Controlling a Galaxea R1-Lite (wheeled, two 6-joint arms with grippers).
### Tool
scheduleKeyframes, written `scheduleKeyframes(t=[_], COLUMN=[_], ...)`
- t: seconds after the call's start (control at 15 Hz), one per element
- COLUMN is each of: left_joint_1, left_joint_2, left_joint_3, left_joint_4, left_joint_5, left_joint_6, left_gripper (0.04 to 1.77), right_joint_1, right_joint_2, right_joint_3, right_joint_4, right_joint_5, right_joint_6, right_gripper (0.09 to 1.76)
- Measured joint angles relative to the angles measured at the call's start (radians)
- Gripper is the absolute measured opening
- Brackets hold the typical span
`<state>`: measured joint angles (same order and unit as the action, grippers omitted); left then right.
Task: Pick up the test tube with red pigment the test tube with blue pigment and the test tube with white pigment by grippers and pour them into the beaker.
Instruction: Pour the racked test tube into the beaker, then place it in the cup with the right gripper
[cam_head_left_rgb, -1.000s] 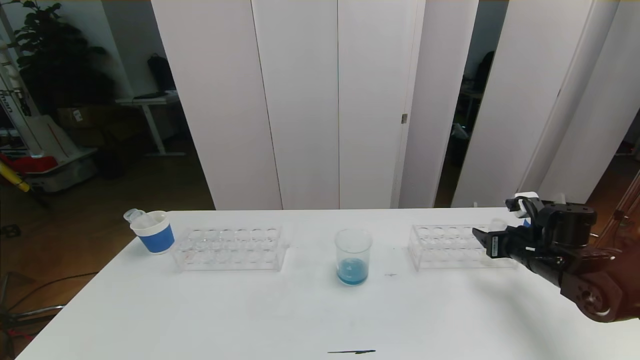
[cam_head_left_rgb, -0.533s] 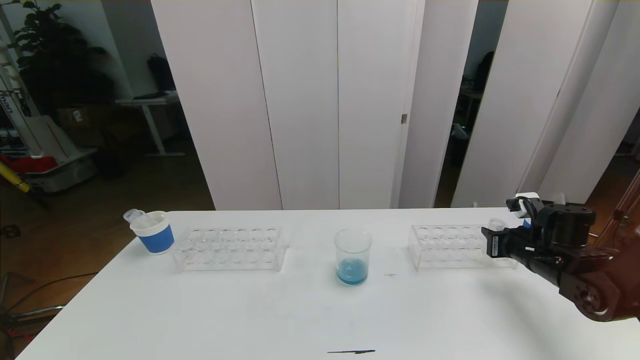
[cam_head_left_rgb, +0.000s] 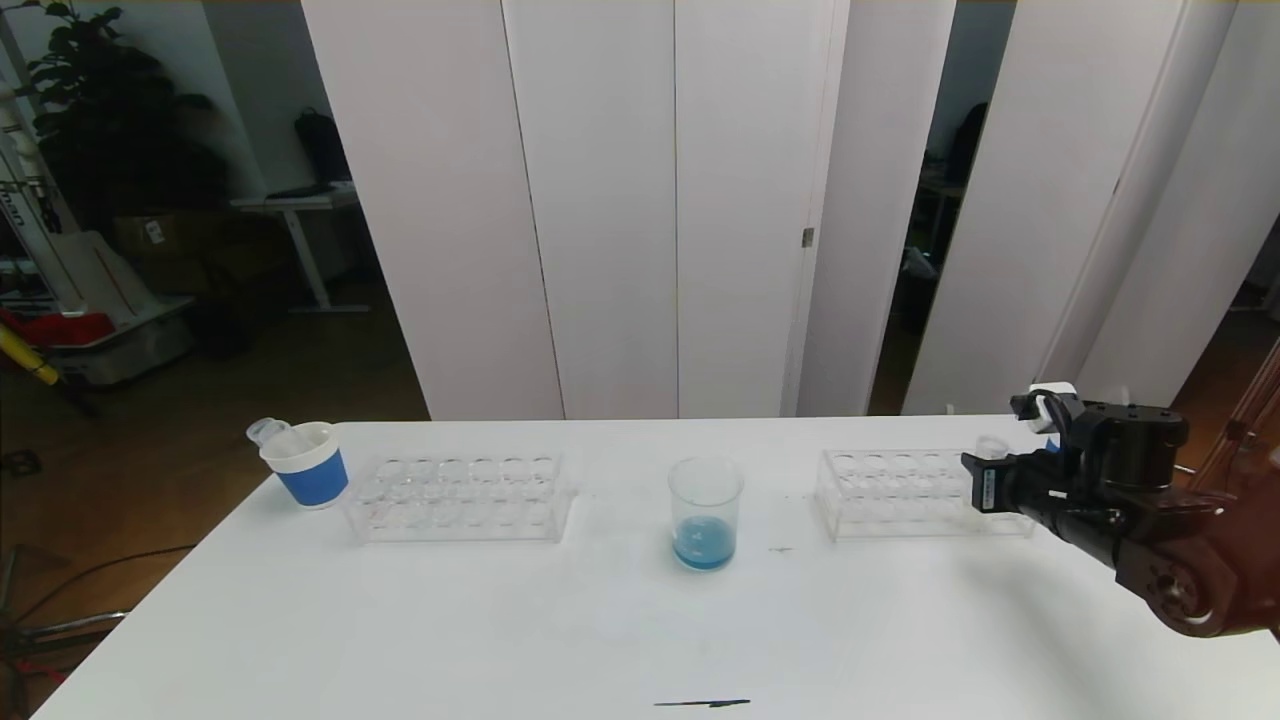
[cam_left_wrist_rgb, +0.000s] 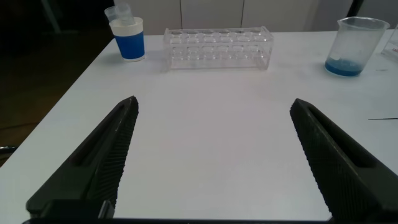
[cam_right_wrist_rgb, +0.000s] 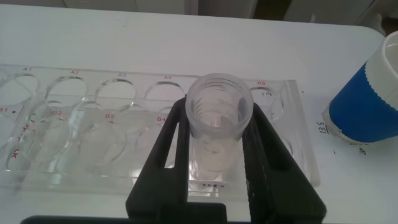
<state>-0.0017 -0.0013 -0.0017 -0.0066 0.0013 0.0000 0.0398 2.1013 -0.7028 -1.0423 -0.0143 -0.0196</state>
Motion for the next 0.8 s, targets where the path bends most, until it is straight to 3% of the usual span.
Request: scheduleKeyframes(t=[0.4,0.8], left_joint_1=[0.000,0.000], left_joint_2=[0.000,0.000], left_joint_3=[0.000,0.000], left_joint_4=[0.000,0.001], left_joint_5=[0.000,0.000], left_joint_6=[0.000,0.000], left_gripper=[1.74,1.74], right_joint_1=[-0.011,-0.015], right_joint_2=[-0.053,-0.158], right_joint_3=[-0.027,-0.099], right_joint_4=[0.008,0.129], right_joint_5=[0.015,0.019], right_joint_6=[0.000,0.000], right_gripper=[0.58,0.59])
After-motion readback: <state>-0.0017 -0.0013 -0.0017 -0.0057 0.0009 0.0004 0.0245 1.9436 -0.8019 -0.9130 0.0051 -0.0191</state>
